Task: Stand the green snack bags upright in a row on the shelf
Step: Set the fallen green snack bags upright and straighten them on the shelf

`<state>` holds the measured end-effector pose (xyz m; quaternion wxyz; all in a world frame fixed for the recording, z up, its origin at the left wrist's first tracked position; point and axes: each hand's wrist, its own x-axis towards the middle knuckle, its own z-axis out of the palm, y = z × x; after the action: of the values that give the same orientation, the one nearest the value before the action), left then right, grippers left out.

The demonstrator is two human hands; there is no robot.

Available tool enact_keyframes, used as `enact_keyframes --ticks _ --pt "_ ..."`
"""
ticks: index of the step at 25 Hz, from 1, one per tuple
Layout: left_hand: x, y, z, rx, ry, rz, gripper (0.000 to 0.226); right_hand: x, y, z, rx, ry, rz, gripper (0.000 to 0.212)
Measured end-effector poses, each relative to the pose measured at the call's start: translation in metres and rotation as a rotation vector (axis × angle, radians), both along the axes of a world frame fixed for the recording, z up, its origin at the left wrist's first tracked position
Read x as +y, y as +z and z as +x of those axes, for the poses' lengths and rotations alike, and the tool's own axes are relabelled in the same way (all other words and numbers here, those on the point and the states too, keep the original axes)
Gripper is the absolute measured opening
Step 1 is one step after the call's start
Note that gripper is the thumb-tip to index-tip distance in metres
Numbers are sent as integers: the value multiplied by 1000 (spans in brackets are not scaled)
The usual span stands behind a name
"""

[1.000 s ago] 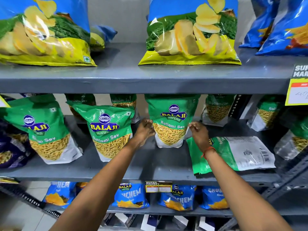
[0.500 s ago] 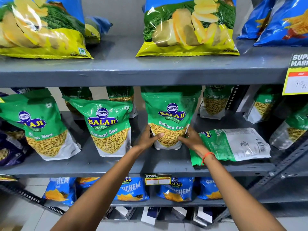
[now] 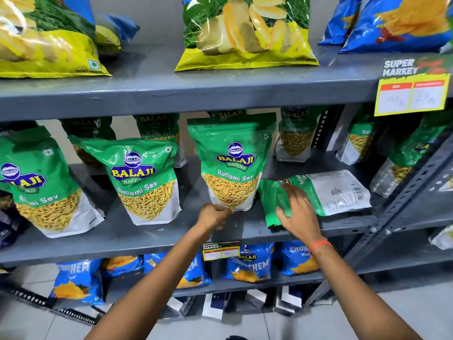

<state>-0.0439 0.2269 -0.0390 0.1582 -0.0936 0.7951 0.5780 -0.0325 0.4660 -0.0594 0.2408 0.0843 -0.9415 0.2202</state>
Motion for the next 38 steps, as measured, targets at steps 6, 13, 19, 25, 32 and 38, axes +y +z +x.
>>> enact_keyframes --ticks 6,13,19,25,32,38 --pt "61 -17 2 -143 -107 143 23 65 -45 19 20 -98 345 47" --pt "106 -27 -19 -203 -129 174 24 63 -3 -12 218 -340 -35 34" --pt "151 0 -43 36 -211 280 59 80 74 -56 354 -297 -766 23" --pt "171 30 -65 342 -220 198 68 104 64 -98 19 -197 -1391 25" --pt "171 21 -83 403 -176 244 57 84 67 -78 -356 -165 -1218 42" --pt "184 15 -81 295 -238 312 59 85 66 -58 -479 -246 -1177 48"
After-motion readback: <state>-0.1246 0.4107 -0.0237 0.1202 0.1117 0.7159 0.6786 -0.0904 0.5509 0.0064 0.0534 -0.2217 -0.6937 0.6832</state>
